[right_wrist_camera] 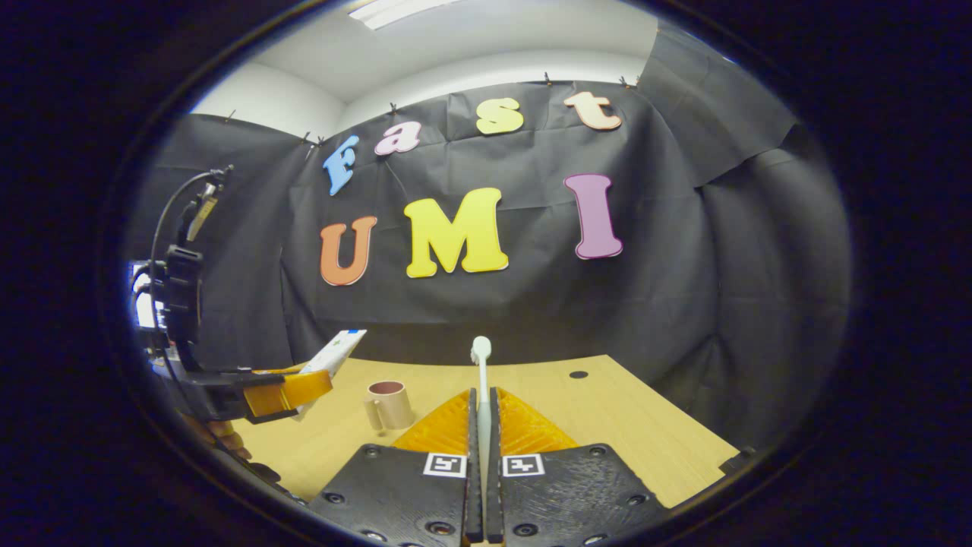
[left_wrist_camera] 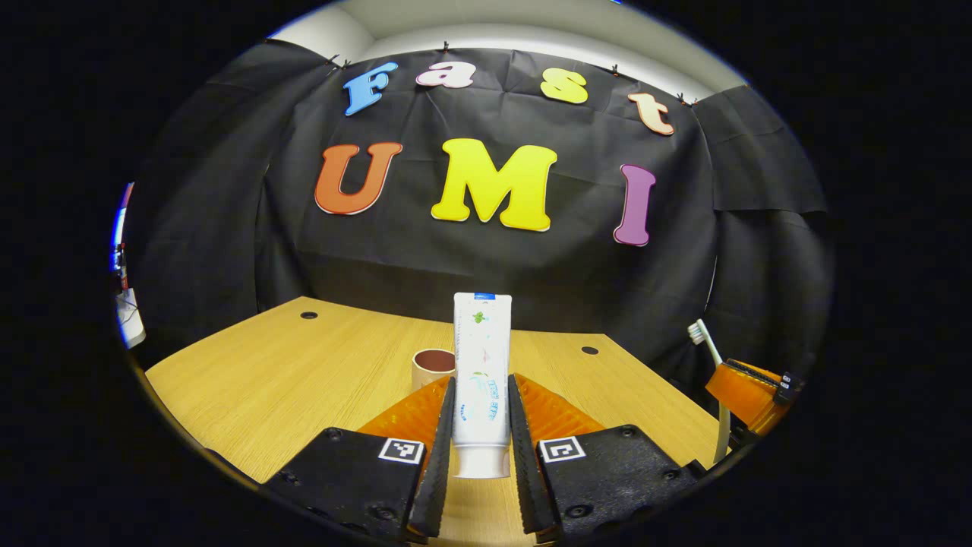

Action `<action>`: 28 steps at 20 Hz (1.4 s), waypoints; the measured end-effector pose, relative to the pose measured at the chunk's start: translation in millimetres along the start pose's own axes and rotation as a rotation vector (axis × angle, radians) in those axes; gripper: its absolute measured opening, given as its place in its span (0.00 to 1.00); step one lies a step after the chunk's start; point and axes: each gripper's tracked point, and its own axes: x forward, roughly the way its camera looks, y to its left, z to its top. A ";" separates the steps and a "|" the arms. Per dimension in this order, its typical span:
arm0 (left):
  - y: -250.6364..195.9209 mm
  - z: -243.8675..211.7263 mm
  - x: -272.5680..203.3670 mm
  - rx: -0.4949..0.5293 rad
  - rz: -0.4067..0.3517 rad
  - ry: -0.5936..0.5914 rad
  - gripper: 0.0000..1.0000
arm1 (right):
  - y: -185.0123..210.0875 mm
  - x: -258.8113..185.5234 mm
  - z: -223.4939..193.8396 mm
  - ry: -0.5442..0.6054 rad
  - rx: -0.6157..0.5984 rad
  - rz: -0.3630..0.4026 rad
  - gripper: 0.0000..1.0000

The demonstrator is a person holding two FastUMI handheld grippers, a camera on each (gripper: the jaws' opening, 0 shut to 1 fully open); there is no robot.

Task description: Put the toothbrush and toothpaste on the desktop into the cup, then pick up the cup and place it on the coaster on the desktop.

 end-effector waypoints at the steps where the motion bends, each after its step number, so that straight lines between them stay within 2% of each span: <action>1: 4.7 4.5 10.8 0.003 0.006 -0.006 0.46 | 0.4 -0.3 0.6 0.002 0.002 0.001 0.02; 2: 7.8 13.3 23.0 0.009 0.003 -0.033 0.41 | 0.3 0.1 0.4 0.004 0.000 0.003 0.02; 3: 10.5 25.4 37.1 0.003 0.001 -0.079 0.41 | -0.5 0.4 0.1 0.007 -0.003 0.002 0.05; 5: 20.3 42.5 66.7 0.002 0.006 -0.139 0.41 | -2.4 0.4 1.3 0.005 -0.001 0.000 0.02; 8: 34.9 57.6 112.3 0.018 0.015 -0.162 0.41 | -7.5 2.2 1.7 0.005 0.006 -0.008 0.02; 11: 32.4 68.5 150.5 0.006 -0.039 -0.205 0.42 | -13.6 4.4 1.9 0.010 0.019 -0.015 0.00; 13: 47.9 54.2 171.3 0.036 -0.002 -0.168 0.42 | -17.3 5.6 3.5 0.007 0.025 -0.021 0.00; 15: 53.1 37.1 182.2 0.022 0.001 -0.126 0.42 | -17.0 5.8 2.4 0.008 0.027 -0.023 0.02; 16: 53.6 35.8 186.3 0.004 -0.013 -0.129 0.42 | -17.1 6.9 0.9 0.012 0.029 -0.021 0.00; 19: 57.5 30.4 196.8 -0.017 -0.024 -0.126 0.42 | -17.2 10.3 -3.1 0.032 0.037 -0.013 0.03; 20: 57.0 28.5 198.7 -0.015 -0.027 -0.121 0.43 | -17.2 11.5 -4.4 0.036 0.040 -0.009 0.00; 28: 54.8 21.2 204.6 0.011 -0.026 -0.097 0.44 | -17.0 15.6 -8.3 0.051 0.043 -0.008 0.02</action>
